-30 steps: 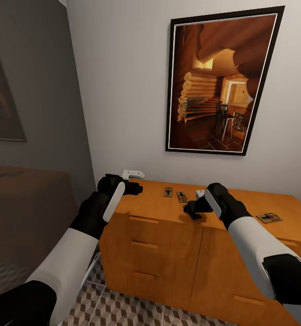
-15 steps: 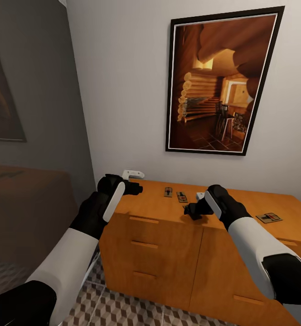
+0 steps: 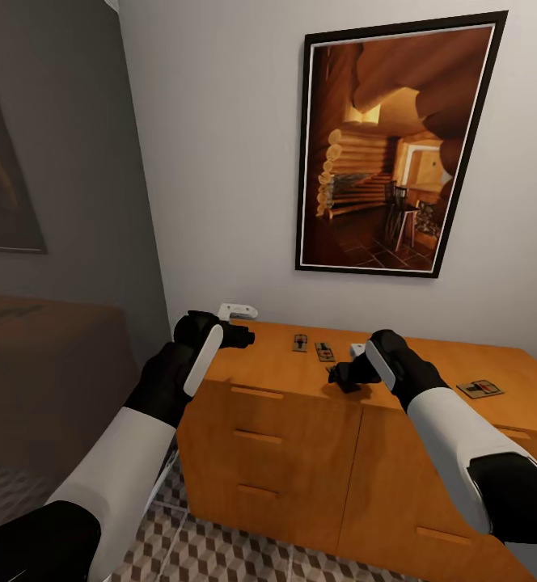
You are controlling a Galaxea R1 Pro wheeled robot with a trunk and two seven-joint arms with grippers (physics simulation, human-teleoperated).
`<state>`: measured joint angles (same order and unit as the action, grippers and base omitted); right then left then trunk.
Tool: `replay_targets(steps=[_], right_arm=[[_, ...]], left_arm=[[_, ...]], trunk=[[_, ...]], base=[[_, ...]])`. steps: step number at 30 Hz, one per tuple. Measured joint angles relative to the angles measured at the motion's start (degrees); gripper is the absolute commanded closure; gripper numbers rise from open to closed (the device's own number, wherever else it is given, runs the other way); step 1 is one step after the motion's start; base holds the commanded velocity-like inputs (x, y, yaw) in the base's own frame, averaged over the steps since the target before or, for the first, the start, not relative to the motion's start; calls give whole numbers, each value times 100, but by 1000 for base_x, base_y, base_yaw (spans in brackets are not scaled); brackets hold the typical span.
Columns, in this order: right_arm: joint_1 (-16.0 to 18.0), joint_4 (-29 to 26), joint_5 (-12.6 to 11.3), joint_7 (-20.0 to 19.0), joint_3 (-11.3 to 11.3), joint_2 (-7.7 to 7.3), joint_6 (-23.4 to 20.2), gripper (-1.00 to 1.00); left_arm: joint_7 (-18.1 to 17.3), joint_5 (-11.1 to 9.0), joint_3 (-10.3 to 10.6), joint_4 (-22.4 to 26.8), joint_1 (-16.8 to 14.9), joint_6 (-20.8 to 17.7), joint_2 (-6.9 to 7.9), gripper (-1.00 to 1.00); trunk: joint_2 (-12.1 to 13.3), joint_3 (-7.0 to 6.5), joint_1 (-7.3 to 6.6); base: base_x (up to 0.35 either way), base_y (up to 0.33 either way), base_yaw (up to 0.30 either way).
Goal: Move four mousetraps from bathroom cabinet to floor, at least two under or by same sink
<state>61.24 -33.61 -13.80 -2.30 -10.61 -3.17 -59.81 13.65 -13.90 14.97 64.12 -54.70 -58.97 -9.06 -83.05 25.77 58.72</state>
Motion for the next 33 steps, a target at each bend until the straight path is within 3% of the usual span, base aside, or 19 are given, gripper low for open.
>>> replay_targets(steps=[1, 2, 6, 9, 21, 29, 30, 31, 33], right_arm=[[0, 0, 1, 1, 0, 0, 0, -100], [0, 0, 1, 1, 0, 1, 0, 100], [1, 21, 154, 8, -4, 0, -1, 100], [0, 1, 2, -10, 0, 2, -3, 100], [0, -1, -17, -17, 0, -5, 2, 100], [1, -3, -132, -19, 19, -84, 3, 100], [-2, -558, 138, 4, 72, -206, 0, 100], [1, -1381, 17, 2, 68, -213, 1, 100], [-2, -1409, 38, 3, 68, -222, 1, 100]], left_arm=[[0, 0, 0, 0, 0, 0, 0, -100], [-2, 0, 0, 0, 0, 0, 0, -100], [0, 0, 0, 1, 0, -1, 0, -100], [-1, 0, 0, 0, 2, 0, 0, -100], [0, 0, 0, 0, 4, 0, 0, -100], [0, 0, 8, 7, 1, 0, 0, -100], [-2, 0, 8, 11, 1, -2, 1, -100], [-4, 0, 9, 9, 0, 0, 0, -100], [-4, 0, 8, 10, 0, -1, 0, -100]], trunk=[[0, 0, 0], [0, 0, 0], [0, 0, 0], [0, 0, 0], [0, 0, 0], [0, 0, 0], [1, 1, 1], [-1, 0, 0], [1, 1, 0]], base=[[0, 0, 0], [0, 0, 0], [0, 0, 0], [0, 0, 0], [0, 0, 0], [0, 0, 0], [0, 0, 0], [0, 0, 0], [0, 0, 0]])
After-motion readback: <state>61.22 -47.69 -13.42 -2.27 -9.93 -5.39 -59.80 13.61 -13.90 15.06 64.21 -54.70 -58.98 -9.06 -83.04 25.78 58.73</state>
